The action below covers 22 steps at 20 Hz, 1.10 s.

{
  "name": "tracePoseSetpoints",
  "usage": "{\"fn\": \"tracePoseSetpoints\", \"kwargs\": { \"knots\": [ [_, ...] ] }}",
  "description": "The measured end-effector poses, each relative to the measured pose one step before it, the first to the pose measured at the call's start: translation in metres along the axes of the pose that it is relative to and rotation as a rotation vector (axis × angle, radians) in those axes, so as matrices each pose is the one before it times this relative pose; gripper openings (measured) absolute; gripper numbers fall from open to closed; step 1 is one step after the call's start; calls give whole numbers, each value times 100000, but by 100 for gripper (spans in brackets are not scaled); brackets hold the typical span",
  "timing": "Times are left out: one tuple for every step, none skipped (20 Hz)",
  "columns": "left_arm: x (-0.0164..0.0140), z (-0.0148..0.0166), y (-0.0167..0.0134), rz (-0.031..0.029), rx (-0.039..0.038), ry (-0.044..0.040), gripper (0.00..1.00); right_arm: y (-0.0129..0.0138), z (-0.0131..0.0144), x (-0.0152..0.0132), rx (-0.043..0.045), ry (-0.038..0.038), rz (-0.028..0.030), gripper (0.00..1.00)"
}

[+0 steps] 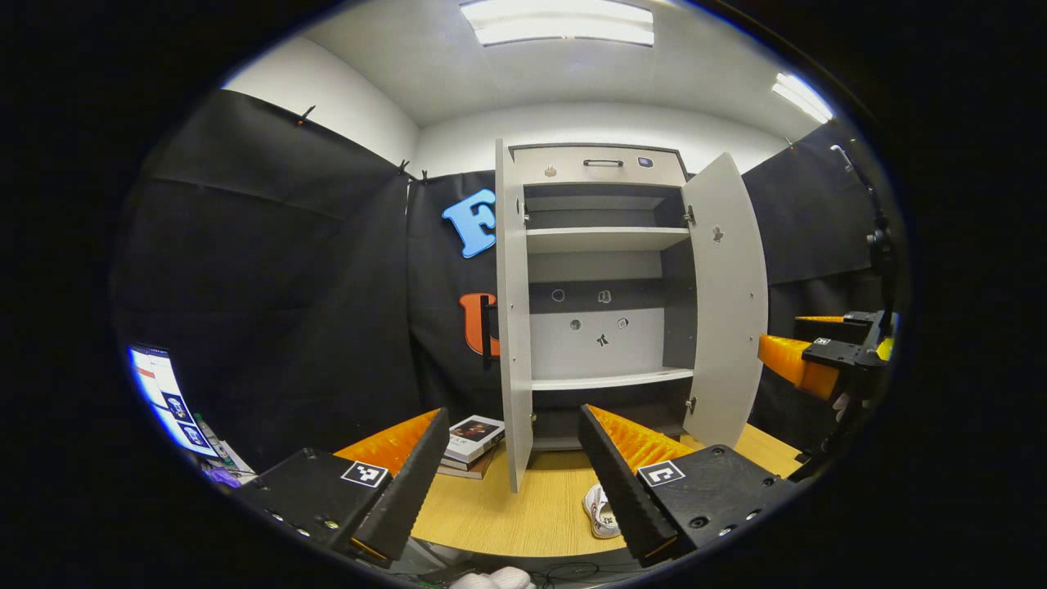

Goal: Grab one shoe with the right hand and put it into the shoe cabinet, grab the other shoe with the left hand and put it into the shoe cabinet; then close the right door with the right hand and the left door with the left hand.

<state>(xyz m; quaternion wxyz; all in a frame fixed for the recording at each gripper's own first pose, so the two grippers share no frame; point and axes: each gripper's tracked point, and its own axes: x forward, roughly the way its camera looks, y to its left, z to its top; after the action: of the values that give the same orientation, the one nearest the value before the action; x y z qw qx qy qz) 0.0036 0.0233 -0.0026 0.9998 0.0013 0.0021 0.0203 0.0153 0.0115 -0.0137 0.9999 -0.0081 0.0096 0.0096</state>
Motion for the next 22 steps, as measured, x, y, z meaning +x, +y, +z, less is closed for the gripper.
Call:
{"fn": "tracePoseSetpoints", "kwargs": {
  "knots": [
    [77, -7, 34, 109, 63, -92, 95, 45, -17, -32, 91, 106, 317, 99],
    [103, -13, 49, -7, 82, 172, 95, -8, 85, 18, 139, -184, 97, 99],
    [94, 26, -22, 198, -18, -255, 95, 51, -56, 36, -66, -63, 152, 99],
    [-23, 8, 27, 35, -111, 110, 95, -43, -24, 24, -195, 123, 6, 99],
    [51, -1, -88, -157, -141, 215, 95, 45, 27, -2, -2, -186, 218, 99],
    [101, -7, -27, 12, 93, -83, 95, -36, -45, 35, -73, 392, 26, 99],
    [86, 36, -52, -113, 275, 1, 95, -3, -55, -16, 116, -86, 100, 99],
    [17, -28, 32, 212, 192, -60, 95, -6, -5, 43, 55, 263, -88, 99],
    [93, -59, -82, -79, -13, 115, 95, -4, -101, -14, 90, 311, -43, 99],
    [10, -14, 5, -12, -140, 16, 95, 6, 51, 11, 91, 1, -22, 99],
    [57, -54, -115, -111, -156, 229, 95, 21, -77, -1, -18, 183, 150, 99],
    [56, -9, 22, -61, -26, 116, 95, -21, -6, 63, -82, 29, 46, 99],
    [118, 28, -57, 26, -39, -112, 95, -30, 4, 2, -85, 5, -148, 99],
    [53, -23, 7, -156, 5, 104, 95, 19, 18, 15, 74, 71, 58, 99],
    [46, -75, -29, -97, -8, 116, 95, 26, -94, 35, 108, 340, 150, 99],
    [63, -29, -15, -76, -7, 204, 95, 16, 22, 3, 25, -172, 101, 99],
    [-67, -69, -82, -49, -120, -78, 95, -70, -78, 12, -248, 201, -20, 99],
    [89, -56, -76, -319, -163, 102, 95, -2, -190, 16, -79, 484, -28, 99],
    [101, -86, 81, 3, -31, 79, 95, 56, -547, 2, -552, 1664, 603, 99],
    [-1, -257, 49, -206, 221, 655, 95, 89, -1095, 66, -576, 3441, 1028, 99],
    [-20, -295, -28, -237, 207, 482, 95, 135, -1715, -377, -449, 6765, 1001, 99],
    [-90, 62, 134, -85, 191, -485, 95, 525, -2465, -136, -1271, 7833, 2335, 99]
  ]
}}
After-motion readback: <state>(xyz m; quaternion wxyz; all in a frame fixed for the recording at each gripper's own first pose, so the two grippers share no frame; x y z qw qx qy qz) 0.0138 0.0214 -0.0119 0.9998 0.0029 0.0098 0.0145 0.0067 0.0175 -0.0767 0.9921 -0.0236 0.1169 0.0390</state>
